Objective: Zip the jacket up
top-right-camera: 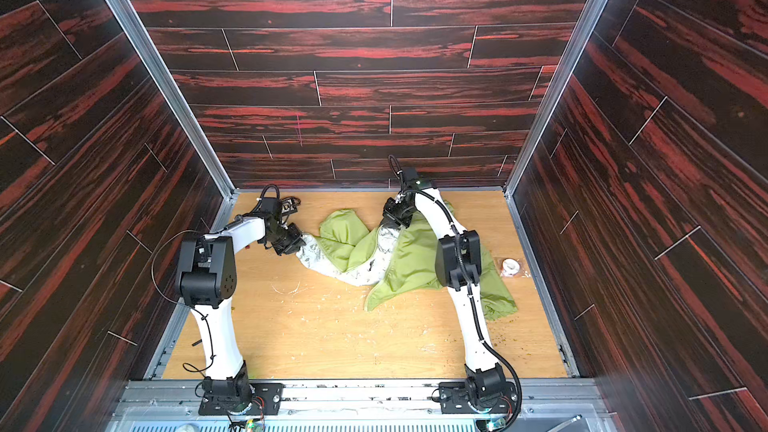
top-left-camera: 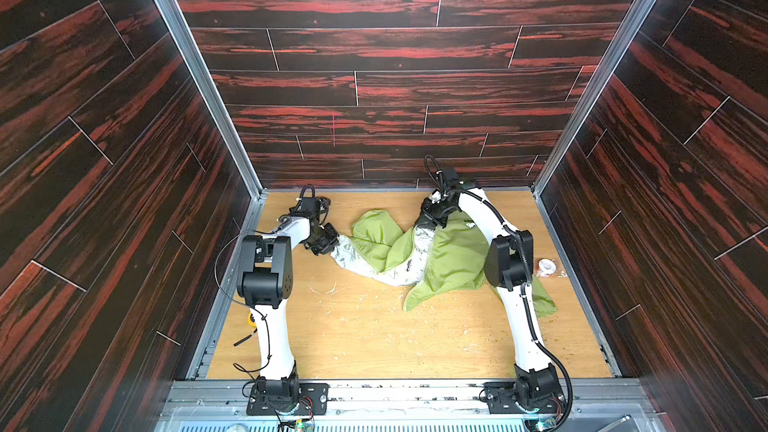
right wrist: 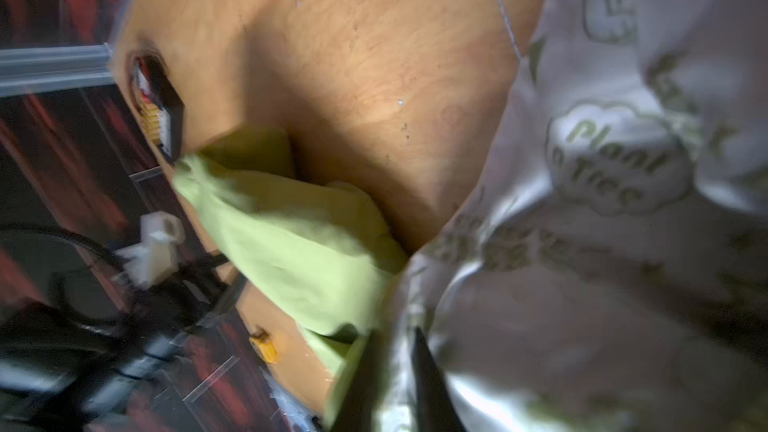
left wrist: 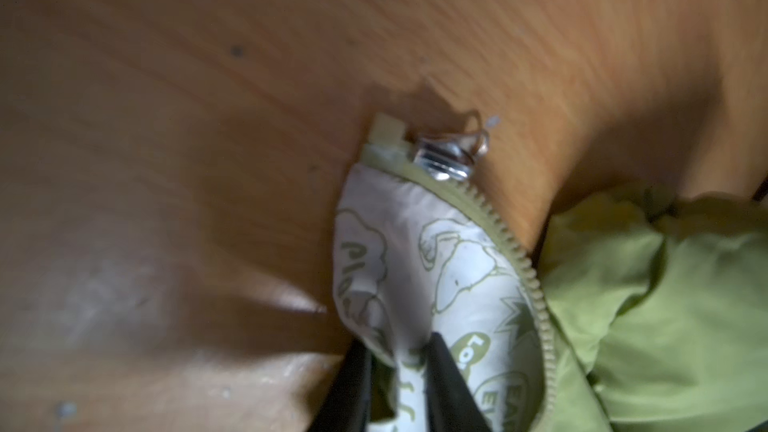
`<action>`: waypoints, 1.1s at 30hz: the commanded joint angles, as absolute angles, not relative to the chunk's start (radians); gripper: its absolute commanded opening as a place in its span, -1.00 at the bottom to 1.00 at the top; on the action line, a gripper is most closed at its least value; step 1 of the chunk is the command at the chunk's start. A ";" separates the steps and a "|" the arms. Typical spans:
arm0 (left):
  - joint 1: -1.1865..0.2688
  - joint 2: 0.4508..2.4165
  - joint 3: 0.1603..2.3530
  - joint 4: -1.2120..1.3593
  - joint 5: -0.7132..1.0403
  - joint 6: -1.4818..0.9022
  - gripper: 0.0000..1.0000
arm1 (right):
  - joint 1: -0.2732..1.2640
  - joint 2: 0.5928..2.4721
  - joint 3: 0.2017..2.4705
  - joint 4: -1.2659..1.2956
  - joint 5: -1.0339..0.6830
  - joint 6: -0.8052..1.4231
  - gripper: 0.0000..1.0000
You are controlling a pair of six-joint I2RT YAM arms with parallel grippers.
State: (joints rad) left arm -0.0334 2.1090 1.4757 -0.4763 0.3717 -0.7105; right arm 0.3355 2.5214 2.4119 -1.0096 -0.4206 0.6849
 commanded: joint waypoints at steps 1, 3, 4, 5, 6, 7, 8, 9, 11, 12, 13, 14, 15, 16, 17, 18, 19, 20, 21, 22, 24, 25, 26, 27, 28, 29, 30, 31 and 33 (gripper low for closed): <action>-0.031 2.044 1.454 -0.454 0.409 -0.702 -1.00 | 0.333 2.505 2.423 -0.996 -0.458 0.703 -1.00; -0.031 1.996 1.442 -0.448 0.407 -0.704 -1.00 | 0.326 2.478 2.435 -0.994 -0.466 0.704 -1.00; -0.031 1.972 1.437 -0.448 0.406 -0.704 -1.00 | 0.319 2.465 2.437 -0.995 -0.468 0.705 -1.00; -0.031 1.941 1.431 -0.448 0.402 -0.705 -1.00 | 0.313 2.447 2.440 -0.994 -0.469 0.705 -1.00; -0.031 1.906 1.426 -0.450 0.398 -0.703 -1.00 | 0.304 2.427 2.442 -0.993 -0.469 0.703 -1.00; -0.031 1.869 1.420 -0.454 0.389 -0.701 -1.00 | 0.294 2.406 2.442 -0.994 -0.467 0.704 -1.00; -0.031 1.836 1.415 -0.459 0.381 -0.700 -1.00 | 0.284 2.385 2.442 -0.995 -0.465 0.703 -1.00; -0.031 1.796 1.409 -0.464 0.373 -0.696 -1.00 | 0.272 2.366 2.441 -0.996 -0.464 0.703 -1.00; -0.031 1.709 1.395 -0.469 0.363 -0.691 -1.00 | 0.248 2.326 2.441 -0.999 -0.465 0.699 -1.00; -0.031 1.667 1.387 -0.468 0.365 -0.688 -1.00 | 0.235 2.308 2.441 -0.999 -0.466 0.697 -1.00; -0.033 1.633 1.379 -0.468 0.369 -0.684 -1.00 | 0.223 2.291 2.442 -0.999 -0.465 0.694 -1.00; -0.036 1.590 1.372 -0.467 0.378 -0.679 -1.00 | 0.213 2.279 2.442 -1.003 -0.466 0.693 -1.00; -0.042 1.547 1.365 -0.467 0.393 -0.672 -1.00 | 0.200 2.269 2.445 -1.004 -0.469 0.693 -1.00; -0.053 1.513 1.360 -0.468 0.405 -0.662 -1.00 | 0.190 2.264 2.449 -1.007 -0.474 0.693 -1.00; -0.069 1.474 1.355 -0.472 0.415 -0.650 -1.00 | 0.175 2.261 2.458 -1.014 -0.481 0.694 -1.00; -0.094 1.440 1.352 -0.484 0.419 -0.634 -1.00 | 0.164 2.262 2.470 -1.023 -0.483 0.697 -1.00; -0.122 1.412 1.350 -0.497 0.419 -0.620 -1.00 | 0.154 2.265 2.478 -1.029 -0.487 0.699 -1.00; -0.161 1.385 1.348 -0.521 0.409 -0.602 -1.00 | 0.143 2.268 2.485 -1.029 -0.492 0.707 -1.00; -0.205 1.367 1.344 -0.549 0.382 -0.584 -1.00 | 0.133 2.275 2.490 -1.021 -0.498 0.719 -1.00; -0.251 1.350 1.339 -0.567 0.355 -0.572 -1.00 | 0.125 2.281 2.494 -1.013 -0.505 0.733 -1.00; -0.343 1.313 1.304 -0.646 0.298 -0.571 -1.00 | 0.114 2.311 2.515 -0.989 -0.514 0.771 -1.00; -0.380 1.293 1.280 -0.659 0.264 -0.575 -1.00 | 0.108 2.330 2.529 -0.975 -0.520 0.796 -1.00; -0.423 1.269 1.252 -0.677 0.209 -0.580 -1.00 | 0.105 2.358 2.544 -0.956 -0.533 0.828 -1.00; -0.463 1.244 1.221 -0.696 0.149 -0.580 -1.00 | 0.099 2.386 2.558 -0.934 -0.555 0.870 -1.00; -0.499 1.221 1.192 -0.699 0.084 -0.583 -1.00 | 0.093 2.417 2.566 -0.906 -0.580 0.908 -1.00; -0.542 1.202 1.167 -0.725 0.023 -0.580 -1.00 | 0.090 2.449 2.575 -0.872 -0.609 0.951 -1.00; -0.586 1.190 1.150 -0.758 -0.039 -0.573 -1.00 | 0.089 2.483 2.586 -0.841 -0.632 0.991 -1.00; -0.622 1.186 1.138 -0.784 -0.085 -0.568 -1.00 | 0.088 2.512 2.605 -0.824 -0.644 1.016 -1.00; -0.668 1.187 1.106 -0.818 -0.125 -0.576 -0.69 | 0.088 2.575 2.666 -0.812 -0.653 1.049 -1.00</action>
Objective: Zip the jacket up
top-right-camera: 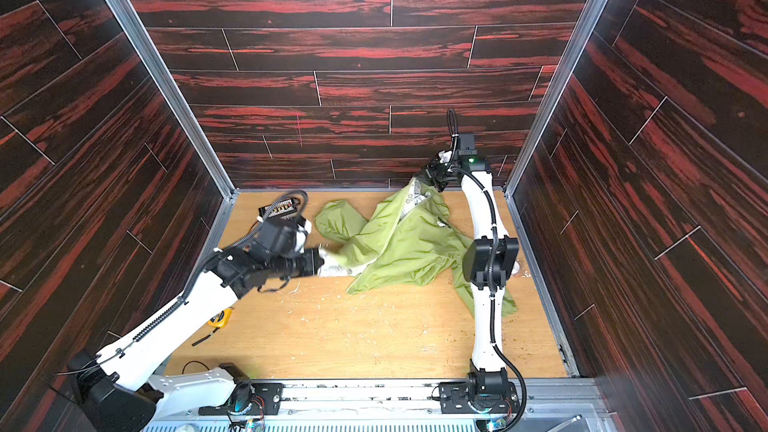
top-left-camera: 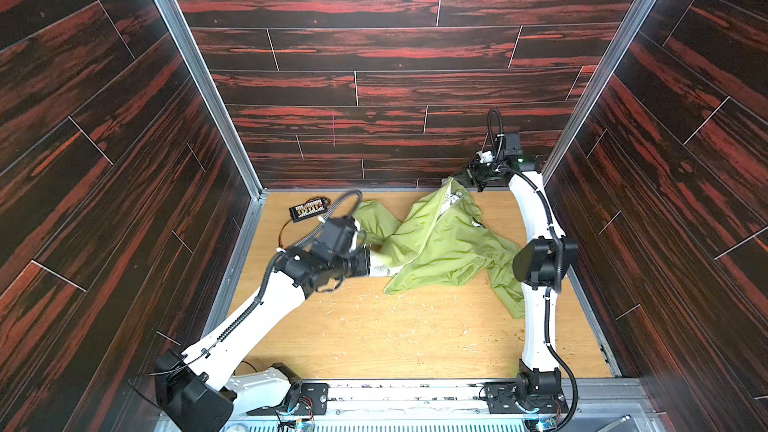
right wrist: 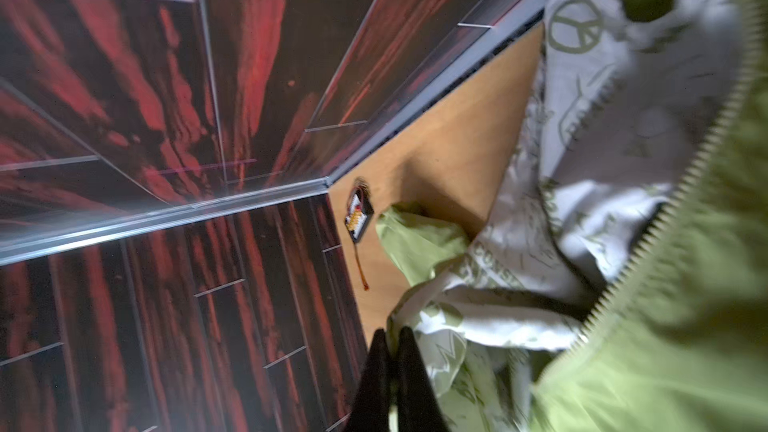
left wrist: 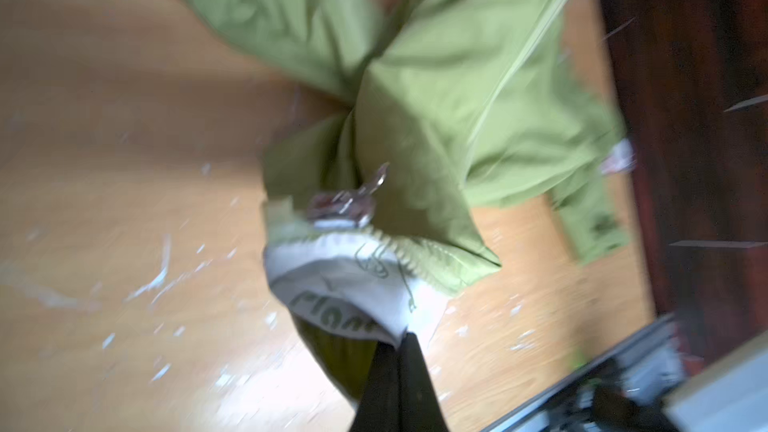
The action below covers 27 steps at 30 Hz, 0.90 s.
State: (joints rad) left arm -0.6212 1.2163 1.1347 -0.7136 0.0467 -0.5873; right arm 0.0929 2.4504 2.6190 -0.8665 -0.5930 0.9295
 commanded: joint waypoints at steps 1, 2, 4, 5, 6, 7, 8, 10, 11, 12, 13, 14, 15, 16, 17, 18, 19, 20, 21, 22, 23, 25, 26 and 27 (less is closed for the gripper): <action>-0.674 1.187 1.093 -0.830 -0.108 -0.588 -0.25 | 0.087 2.596 2.688 -0.810 -0.655 1.057 -1.00; -0.680 1.180 1.083 -0.838 -0.088 -0.603 0.05 | 0.084 2.614 2.701 -0.808 -0.661 1.065 -1.00; -0.696 1.151 1.073 -0.809 -0.079 -0.620 0.33 | 0.077 2.626 2.694 -0.814 -0.663 1.060 -0.81; -0.698 1.135 1.068 -0.793 -0.070 -0.630 0.39 | 0.072 2.625 2.689 -0.822 -0.661 1.048 -0.68; -0.698 1.116 1.062 -0.780 -0.075 -0.637 0.46 | 0.067 2.621 2.681 -0.831 -0.659 1.031 -0.57; -0.698 1.099 1.053 -0.766 -0.089 -0.646 0.50 | 0.065 2.613 2.673 -0.845 -0.652 1.009 -0.42; -0.696 1.086 1.041 -0.737 -0.112 -0.656 0.53 | 0.061 2.605 2.668 -0.861 -0.645 0.988 -0.34; -0.691 1.069 1.039 -0.720 -0.133 -0.664 0.62 | 0.055 2.578 2.648 -0.886 -0.638 0.941 -0.24; -0.679 1.074 1.041 -0.716 -0.142 -0.675 0.65 | 0.053 2.562 2.631 -0.891 -0.637 0.922 -0.20; -0.657 1.085 1.044 -0.716 -0.136 -0.685 0.67 | 0.051 2.548 2.618 -0.897 -0.634 0.904 -0.17; -0.622 1.105 1.044 -0.717 -0.101 -0.696 0.68 | 0.052 2.534 2.604 -0.908 -0.628 0.885 -0.12; -0.579 1.134 1.040 -0.712 -0.043 -0.704 0.70 | 0.051 2.518 2.593 -0.923 -0.622 0.862 -0.07; -0.542 1.164 1.035 -0.697 0.001 -0.707 0.69 | 0.053 2.507 2.585 -0.940 -0.617 0.840 -0.03; -0.512 1.204 1.039 -0.687 0.035 -0.704 0.68 | 0.056 2.492 2.578 -0.960 -0.602 0.810 0.02; -0.490 1.247 1.052 -0.677 0.053 -0.692 0.67 | 0.057 2.476 2.572 -0.992 -0.581 0.777 0.06; -0.479 1.288 1.073 -0.674 0.070 -0.675 0.65 | 0.060 2.460 2.563 -1.014 -0.563 0.746 0.10; -0.472 1.334 1.102 -0.684 0.077 -0.650 0.64 | 0.064 2.436 2.546 -1.039 -0.537 0.712 0.12; -0.468 1.382 1.132 -0.690 0.067 -0.630 0.64 | 0.067 2.409 2.517 -1.058 -0.510 0.683 0.14; -0.462 1.424 1.160 -0.709 0.057 -0.621 0.63 | 0.066 2.383 2.483 -1.065 -0.488 0.662 0.15; -0.450 1.471 1.196 -0.749 0.048 -0.620 0.62 | 0.069 2.336 2.427 -1.058 -0.463 0.645 0.16; -0.434 1.519 1.230 -0.793 0.048 -0.610 0.61 | 0.068 2.286 2.359 -1.037 -0.445 0.633 0.17; -0.408 1.580 1.253 -0.805 0.044 -0.610 0.59 | 0.068 2.185 2.225 -0.984 -0.408 0.624 0.19; -0.395 1.596 1.256 -0.800 0.044 -0.617 0.59 | 0.068 2.142 2.166 -0.958 -0.400 0.626 0.21; -0.382 1.612 1.253 -0.793 0.045 -0.627 0.58 | 0.068 2.095 2.101 -0.928 -0.393 0.630 0.21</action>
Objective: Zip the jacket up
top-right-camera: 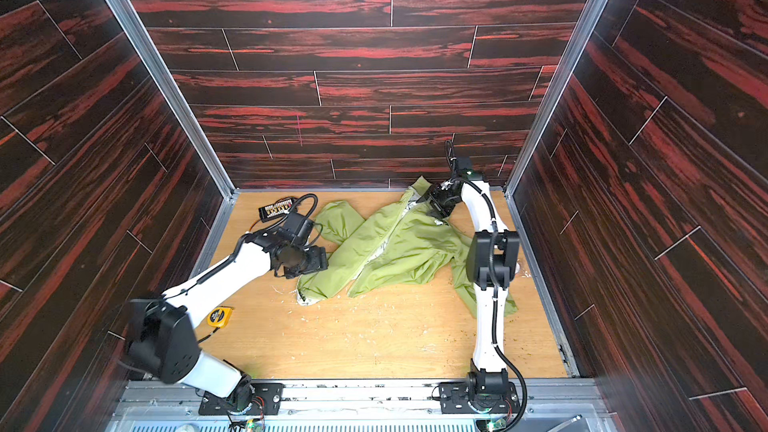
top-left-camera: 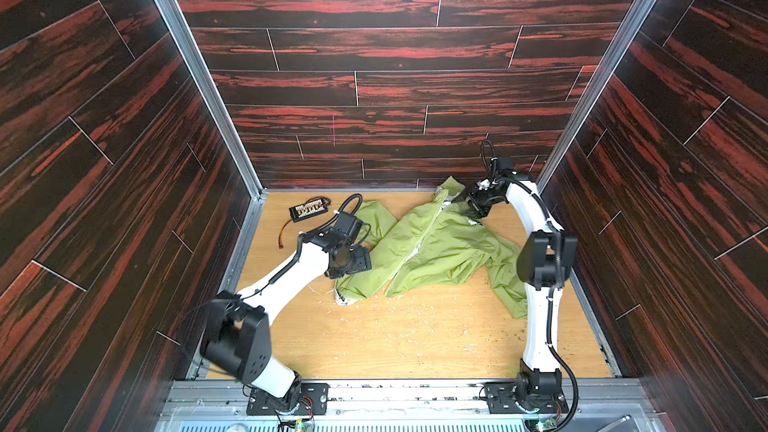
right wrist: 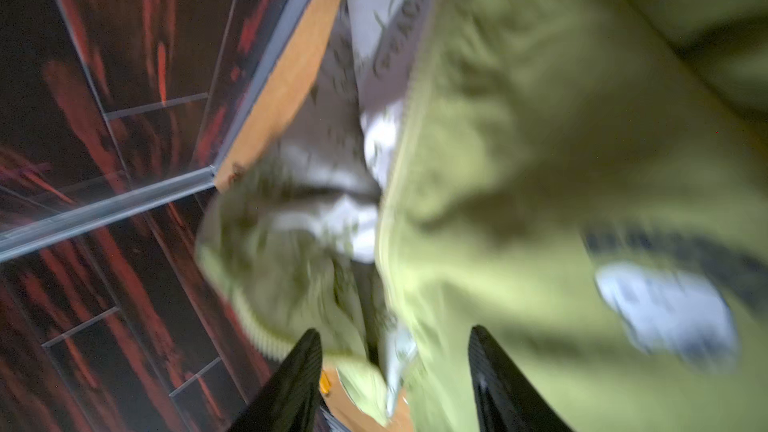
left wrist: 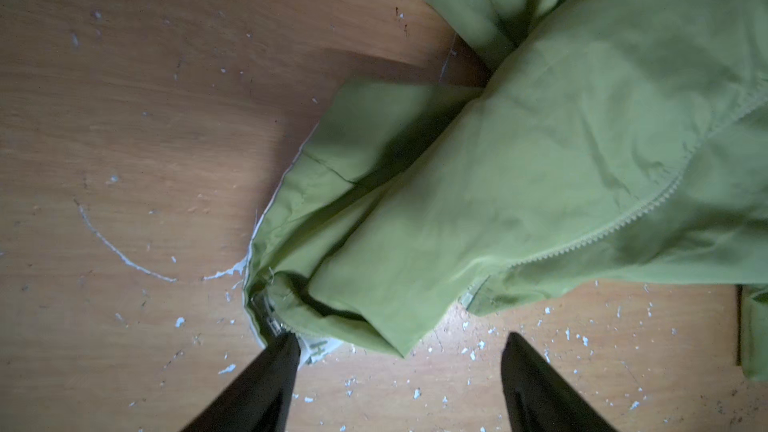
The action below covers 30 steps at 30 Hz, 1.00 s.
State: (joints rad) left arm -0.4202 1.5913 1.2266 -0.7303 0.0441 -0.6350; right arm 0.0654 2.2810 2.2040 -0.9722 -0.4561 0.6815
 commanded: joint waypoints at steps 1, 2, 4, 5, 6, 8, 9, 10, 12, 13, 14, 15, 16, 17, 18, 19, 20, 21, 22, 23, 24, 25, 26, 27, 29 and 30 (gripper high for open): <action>-0.370 1.626 1.251 -0.786 0.047 -0.633 0.56 | 0.068 2.052 2.035 -0.894 -0.398 0.641 0.22; -0.362 1.636 1.250 -0.784 0.043 -0.641 0.55 | 0.071 2.013 1.981 -0.860 -0.409 0.652 0.23; -0.341 1.655 1.247 -0.785 0.032 -0.650 0.53 | 0.083 1.944 1.847 -0.772 -0.457 0.682 0.27; -0.330 1.664 1.245 -0.781 0.030 -0.651 0.52 | 0.095 1.927 1.800 -0.741 -0.485 0.695 0.29; -0.321 1.670 1.244 -0.781 0.029 -0.653 0.52 | 0.109 1.920 1.766 -0.721 -0.503 0.703 0.28; -0.296 1.687 1.234 -0.764 0.047 -0.661 0.52 | 0.144 1.921 1.712 -0.684 -0.534 0.716 0.28; -0.282 1.694 1.231 -0.756 0.060 -0.665 0.51 | 0.160 1.929 1.700 -0.674 -0.538 0.718 0.28; -0.269 1.705 1.226 -0.745 0.079 -0.668 0.50 | 0.175 1.940 1.697 -0.667 -0.538 0.718 0.28; -0.253 1.718 1.213 -0.713 0.115 -0.672 0.47 | 0.194 1.969 1.699 -0.649 -0.548 0.724 0.29; -0.248 1.726 1.211 -0.707 0.124 -0.672 0.46 | 0.201 1.987 1.705 -0.637 -0.560 0.727 0.29; -0.246 1.734 1.210 -0.703 0.131 -0.671 0.44 | 0.205 2.004 1.717 -0.632 -0.568 0.730 0.29; -0.245 1.741 1.210 -0.698 0.136 -0.671 0.42 | 0.208 2.026 1.731 -0.632 -0.574 0.731 0.29; -0.245 1.746 1.209 -0.697 0.137 -0.670 0.41 | 0.211 2.046 1.748 -0.632 -0.579 0.732 0.29; -0.242 1.746 1.208 -0.695 0.137 -0.670 0.39 | 0.213 2.067 1.761 -0.636 -0.581 0.733 0.29; -0.241 1.766 1.208 -0.693 0.139 -0.670 0.37 | 0.217 2.087 1.776 -0.639 -0.584 0.735 0.29; -0.240 1.779 1.207 -0.689 0.140 -0.670 0.36 | 0.218 2.106 1.787 -0.639 -0.590 0.737 0.29; -0.239 1.787 1.206 -0.682 0.142 -0.670 0.34 | 0.220 2.120 1.797 -0.641 -0.589 0.739 0.28; -0.238 1.798 1.205 -0.674 0.148 -0.672 0.29 | 0.222 2.137 1.809 -0.643 -0.591 0.742 0.28; -0.238 1.809 1.205 -0.671 0.153 -0.672 0.25 | 0.224 2.148 1.815 -0.644 -0.590 0.743 0.27; -0.237 1.824 1.208 -0.668 0.160 -0.670 0.21 | 0.225 2.157 1.821 -0.644 -0.589 0.744 0.26; -0.237 1.838 1.210 -0.666 0.165 -0.669 0.14 | 0.227 2.167 1.827 -0.646 -0.587 0.745 0.25; -0.237 1.851 1.209 -0.664 0.169 -0.665 0.09 | 0.227 2.177 1.835 -0.646 -0.583 0.746 0.25; -0.237 1.861 1.209 -0.661 0.171 -0.662 0.04 | 0.227 2.188 1.845 -0.646 -0.583 0.747 0.25; -0.237 1.870 1.208 -0.662 0.171 -0.661 -0.01 | 0.227 2.201 1.858 -0.649 -0.581 0.746 0.24; -0.237 1.880 1.206 -0.660 0.173 -0.657 -0.11 | 0.229 2.231 1.893 -0.661 -0.577 0.744 0.21; -0.236 1.885 1.203 -0.659 0.174 -0.658 -0.17 | 0.231 2.248 1.913 -0.667 -0.578 0.744 0.17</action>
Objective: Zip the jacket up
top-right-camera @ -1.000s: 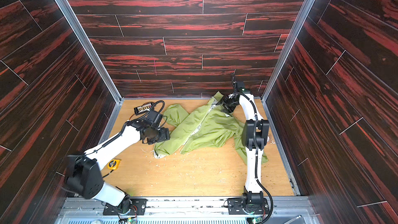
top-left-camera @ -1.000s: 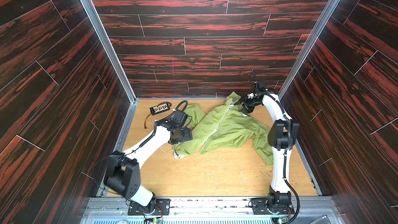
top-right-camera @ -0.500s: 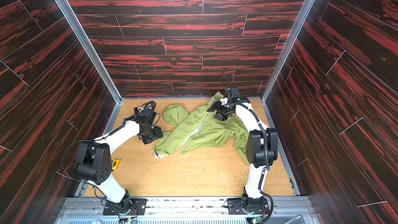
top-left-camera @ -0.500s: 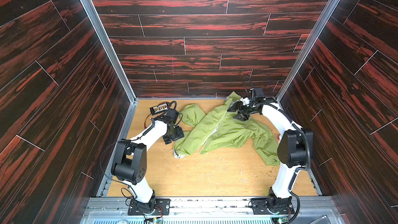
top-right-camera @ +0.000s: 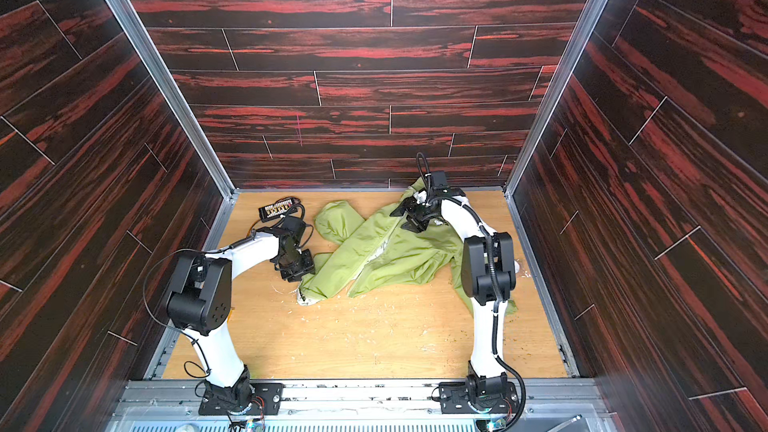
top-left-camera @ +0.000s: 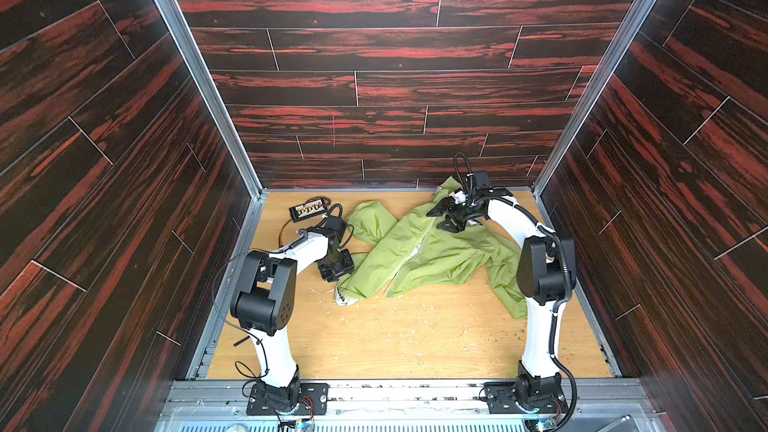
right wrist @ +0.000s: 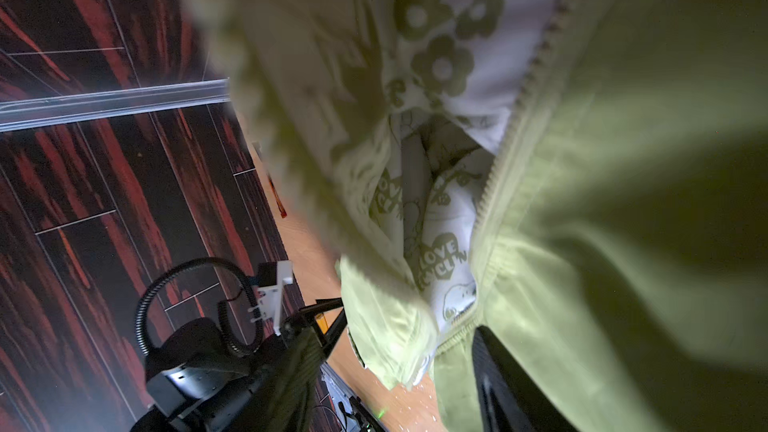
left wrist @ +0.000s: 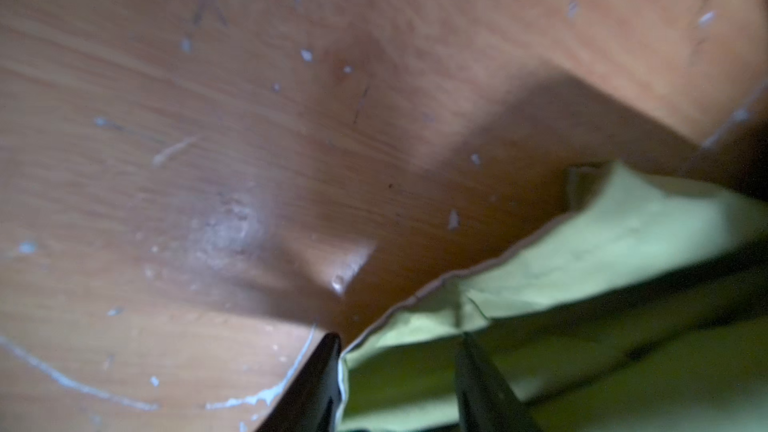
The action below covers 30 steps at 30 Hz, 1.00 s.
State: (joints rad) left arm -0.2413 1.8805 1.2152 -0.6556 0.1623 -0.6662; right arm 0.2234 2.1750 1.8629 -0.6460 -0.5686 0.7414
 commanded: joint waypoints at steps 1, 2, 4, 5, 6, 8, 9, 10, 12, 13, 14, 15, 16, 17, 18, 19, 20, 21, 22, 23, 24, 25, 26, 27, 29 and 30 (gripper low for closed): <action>-0.235 1.886 1.201 -0.656 0.176 -0.658 -0.24 | 0.230 2.263 1.930 -0.669 -0.582 0.745 0.11; -0.235 1.887 1.201 -0.655 0.179 -0.658 -0.32 | 0.232 2.276 1.945 -0.670 -0.585 0.745 0.01; -0.231 1.884 1.199 -0.653 0.190 -0.659 -0.61 | 0.232 2.293 1.975 -0.675 -0.591 0.745 -0.29; -0.227 1.876 1.196 -0.652 0.193 -0.661 -0.74 | 0.232 2.296 1.992 -0.678 -0.593 0.743 -0.46; -0.224 1.866 1.195 -0.651 0.198 -0.665 -0.85 | 0.231 2.295 2.006 -0.682 -0.595 0.740 -0.63; -0.220 1.839 1.189 -0.652 0.205 -0.670 -1.00 | 0.229 2.285 2.030 -0.697 -0.601 0.733 -0.90; -0.218 1.824 1.185 -0.652 0.212 -0.671 -1.00 | 0.227 2.276 2.042 -0.704 -0.603 0.729 -1.00; -0.215 1.802 1.180 -0.652 0.220 -0.673 -1.00 | 0.224 2.264 2.049 -0.710 -0.604 0.727 -1.00; -0.209 1.757 1.162 -0.652 0.238 -0.679 -1.00 | 0.212 2.235 2.052 -0.717 -0.611 0.729 -1.00; -0.207 1.716 1.149 -0.646 0.251 -0.682 -1.00 | 0.204 2.218 2.051 -0.724 -0.611 0.727 -1.00; -0.203 1.680 1.133 -0.637 0.265 -0.687 -1.00 | 0.192 2.197 2.048 -0.733 -0.612 0.726 -1.00; -0.201 1.645 1.116 -0.627 0.278 -0.695 -1.00 | 0.181 2.175 2.042 -0.738 -0.610 0.722 -1.00; -0.197 1.614 1.097 -0.621 0.293 -0.701 -1.00 | 0.170 2.154 2.036 -0.739 -0.609 0.718 -1.00; -0.194 1.574 1.070 -0.604 0.313 -0.710 -1.00 | 0.157 2.132 2.027 -0.741 -0.610 0.715 -1.00; -0.192 1.543 1.047 -0.586 0.328 -0.720 -1.00 | 0.147 2.113 2.024 -0.744 -0.613 0.714 -1.00; -0.190 1.499 1.019 -0.550 0.347 -0.738 -1.00 | 0.132 2.096 2.022 -0.750 -0.621 0.712 -1.00; -0.189 1.456 0.988 -0.524 0.368 -0.756 -1.00 | 0.117 2.084 2.023 -0.758 -0.628 0.708 -1.00; -0.189 1.417 0.958 -0.497 0.390 -0.777 -1.00 | 0.107 2.071 2.025 -0.766 -0.631 0.706 -1.00; -0.190 1.380 0.929 -0.465 0.413 -0.796 -1.00 | 0.099 2.062 2.027 -0.771 -0.637 0.704 -1.00; -0.189 1.337 0.893 -0.427 0.438 -0.825 -1.00 | 0.089 2.053 2.029 -0.775 -0.647 0.704 -1.00; -0.190 1.299 0.859 -0.379 0.459 -0.853 -1.00 | 0.084 2.045 2.032 -0.776 -0.657 0.703 -1.00; -0.190 1.251 0.817 -0.325 0.482 -0.886 -1.00 | 0.079 2.036 2.035 -0.779 -0.662 0.701 -1.00; -0.190 1.204 0.779 -0.271 0.502 -0.923 -1.00 | 0.078 2.026 2.036 -0.779 -0.669 0.699 -1.00; -0.189 1.158 0.741 -0.219 0.516 -0.958 -1.00 | 0.077 2.016 2.034 -0.774 -0.676 0.696 -1.00; -0.190 1.079 0.684 -0.159 0.524 -1.000 -1.00 | 0.074 1.996 2.027 -0.766 -0.692 0.699 -1.00; -0.190 1.043 0.665 -0.148 0.527 -1.008 -1.00 | 0.068 1.988 2.024 -0.766 -0.701 0.699 -1.00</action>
State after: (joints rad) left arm -0.1955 1.1313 0.7086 -0.2844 0.4759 -0.9146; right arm 0.0666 2.0602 2.0193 -0.7567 -0.6556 0.7166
